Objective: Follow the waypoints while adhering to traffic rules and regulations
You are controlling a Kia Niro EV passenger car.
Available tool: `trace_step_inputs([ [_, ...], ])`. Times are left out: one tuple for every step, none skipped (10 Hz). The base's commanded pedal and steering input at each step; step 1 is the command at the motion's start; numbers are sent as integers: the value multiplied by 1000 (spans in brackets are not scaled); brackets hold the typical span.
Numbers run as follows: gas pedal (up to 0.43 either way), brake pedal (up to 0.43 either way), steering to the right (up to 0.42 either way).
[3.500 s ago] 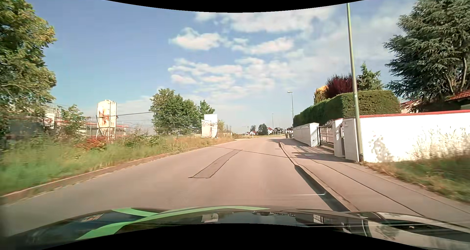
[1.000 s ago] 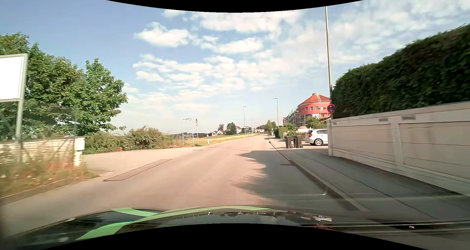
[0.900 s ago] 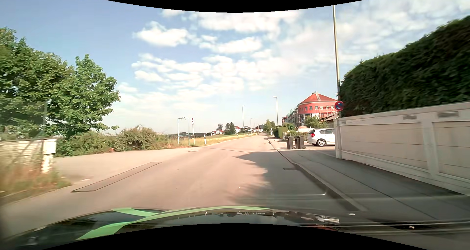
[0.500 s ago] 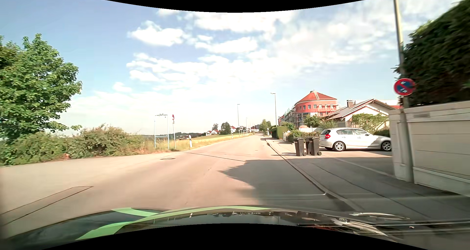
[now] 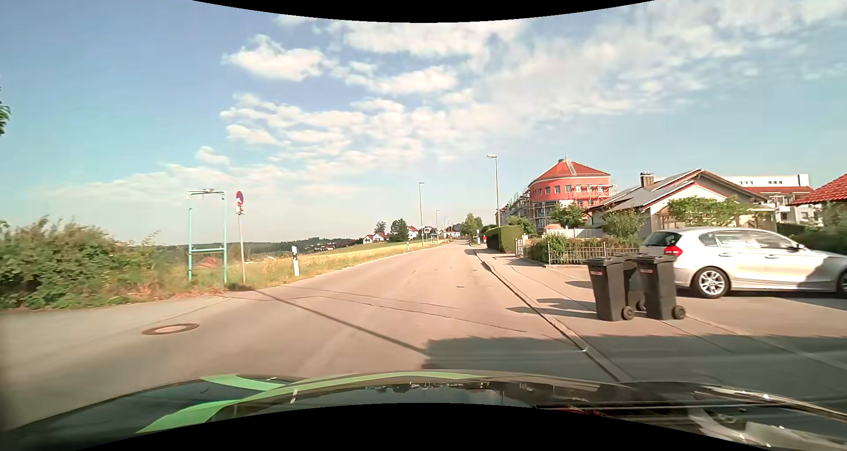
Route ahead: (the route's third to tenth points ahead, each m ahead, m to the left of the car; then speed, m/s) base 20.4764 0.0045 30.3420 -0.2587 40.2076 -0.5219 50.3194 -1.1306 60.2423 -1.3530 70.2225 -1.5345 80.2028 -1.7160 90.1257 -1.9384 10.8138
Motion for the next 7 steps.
trace_step_inputs([
  [169, 0, 9],
  [169, 0, 8],
  [169, 0, 8],
  [169, 0, 8],
  [169, 0, 7],
  [169, 0, 7],
  [169, 0, 6],
])
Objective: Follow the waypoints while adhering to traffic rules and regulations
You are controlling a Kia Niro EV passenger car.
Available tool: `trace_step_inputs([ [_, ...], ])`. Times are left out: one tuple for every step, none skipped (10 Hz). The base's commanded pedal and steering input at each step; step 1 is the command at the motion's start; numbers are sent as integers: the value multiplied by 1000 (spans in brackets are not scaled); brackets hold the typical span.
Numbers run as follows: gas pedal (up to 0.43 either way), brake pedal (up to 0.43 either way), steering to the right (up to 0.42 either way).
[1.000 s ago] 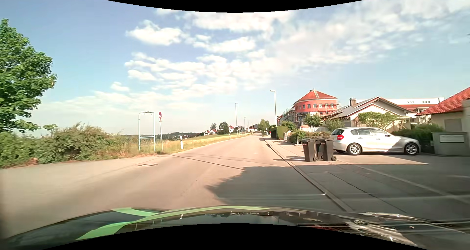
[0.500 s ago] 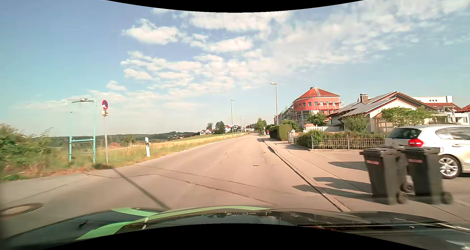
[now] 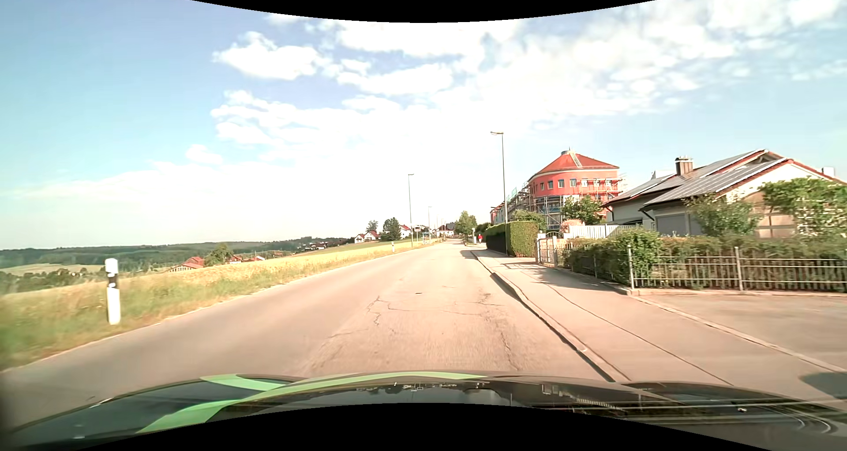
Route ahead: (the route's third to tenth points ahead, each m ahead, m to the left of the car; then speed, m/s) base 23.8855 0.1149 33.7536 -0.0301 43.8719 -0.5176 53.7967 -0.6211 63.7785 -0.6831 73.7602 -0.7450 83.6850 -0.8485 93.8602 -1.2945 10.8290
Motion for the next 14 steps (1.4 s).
trace_step_inputs([
  [169, 0, 6],
  [169, 0, 6],
  [169, 0, 6],
  [169, 0, 5],
  [177, 0, 5],
  [177, 0, 4],
  [177, 0, 3],
  [177, 0, 3],
  [177, 0, 2],
  [189, 0, 1],
  [189, 0, 1],
  [189, 0, 1],
  [189, 0, 1],
  [189, 0, 1],
])
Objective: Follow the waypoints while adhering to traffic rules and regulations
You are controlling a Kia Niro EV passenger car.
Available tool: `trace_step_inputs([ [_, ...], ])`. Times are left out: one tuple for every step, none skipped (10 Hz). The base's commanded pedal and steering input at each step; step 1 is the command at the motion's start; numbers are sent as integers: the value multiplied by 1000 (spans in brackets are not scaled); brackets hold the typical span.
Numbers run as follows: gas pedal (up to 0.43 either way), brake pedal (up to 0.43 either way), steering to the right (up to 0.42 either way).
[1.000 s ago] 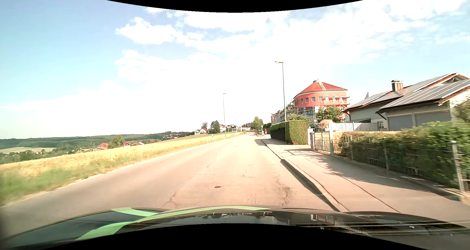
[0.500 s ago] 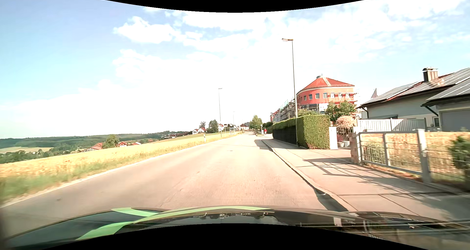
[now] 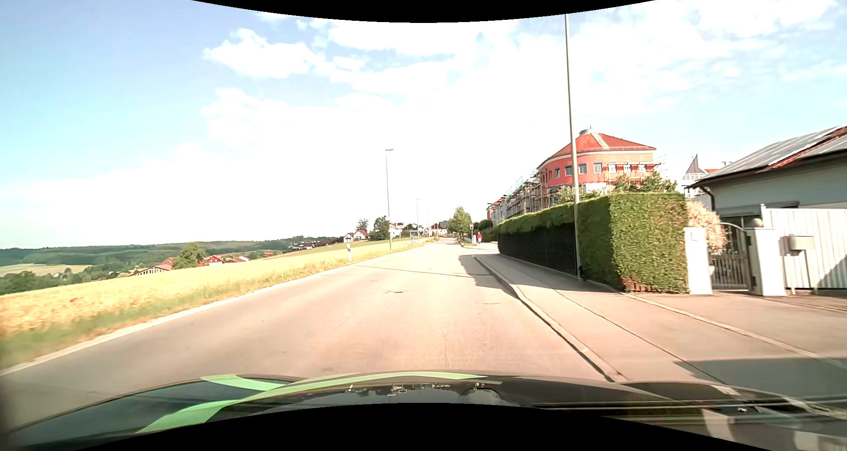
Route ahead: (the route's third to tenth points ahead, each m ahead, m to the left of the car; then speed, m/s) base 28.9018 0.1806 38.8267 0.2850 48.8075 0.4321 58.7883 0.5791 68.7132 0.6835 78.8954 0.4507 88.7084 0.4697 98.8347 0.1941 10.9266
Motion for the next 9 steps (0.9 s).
trace_step_inputs([
  [189, 0, 1],
  [189, 0, 1],
  [189, 0, 1],
  [189, 0, 1],
  [189, 0, 0],
  [189, 0, 1],
  [189, 0, 1],
  [189, 0, 1],
  [189, 0, 1],
])
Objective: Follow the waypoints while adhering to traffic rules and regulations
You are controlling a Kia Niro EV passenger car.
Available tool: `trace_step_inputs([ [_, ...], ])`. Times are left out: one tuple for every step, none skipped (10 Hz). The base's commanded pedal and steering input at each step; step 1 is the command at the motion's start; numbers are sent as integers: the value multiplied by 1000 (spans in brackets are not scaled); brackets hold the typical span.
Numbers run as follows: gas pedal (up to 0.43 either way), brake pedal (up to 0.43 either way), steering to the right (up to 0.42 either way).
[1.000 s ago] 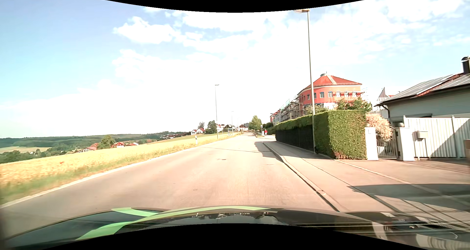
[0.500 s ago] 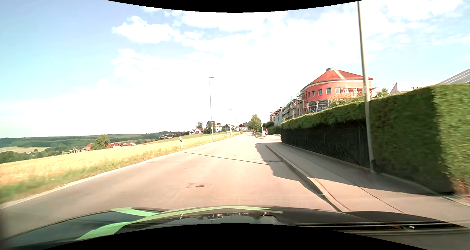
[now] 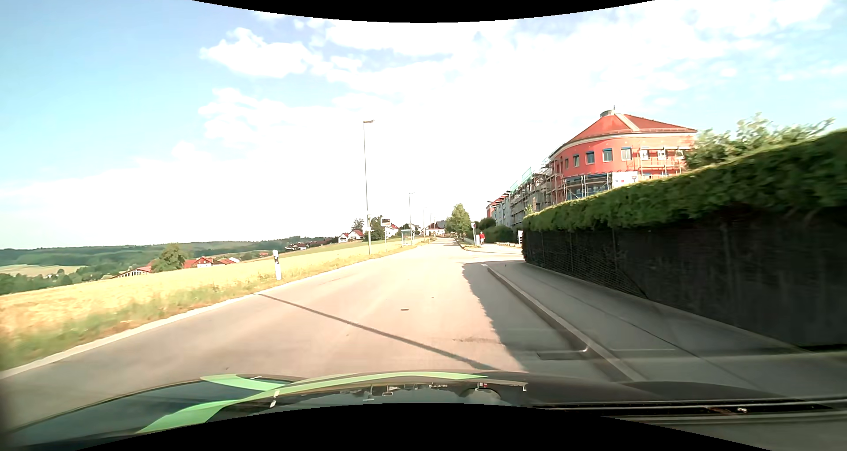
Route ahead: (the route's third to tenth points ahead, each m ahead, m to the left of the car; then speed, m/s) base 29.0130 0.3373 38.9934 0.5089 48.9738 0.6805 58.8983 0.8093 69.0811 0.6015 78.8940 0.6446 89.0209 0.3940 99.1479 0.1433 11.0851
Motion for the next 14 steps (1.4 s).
trace_step_inputs([
  [189, 0, 0],
  [189, 0, 1],
  [189, 0, 1],
  [189, 0, 1],
  [189, 0, 1],
  [189, 0, 1],
  [189, 0, 0],
  [189, 0, 0],
  [189, 0, 0],
  [189, 0, 0],
  [189, 0, 0],
  [189, 0, -1],
  [189, 0, -1],
  [189, 0, -1],
])
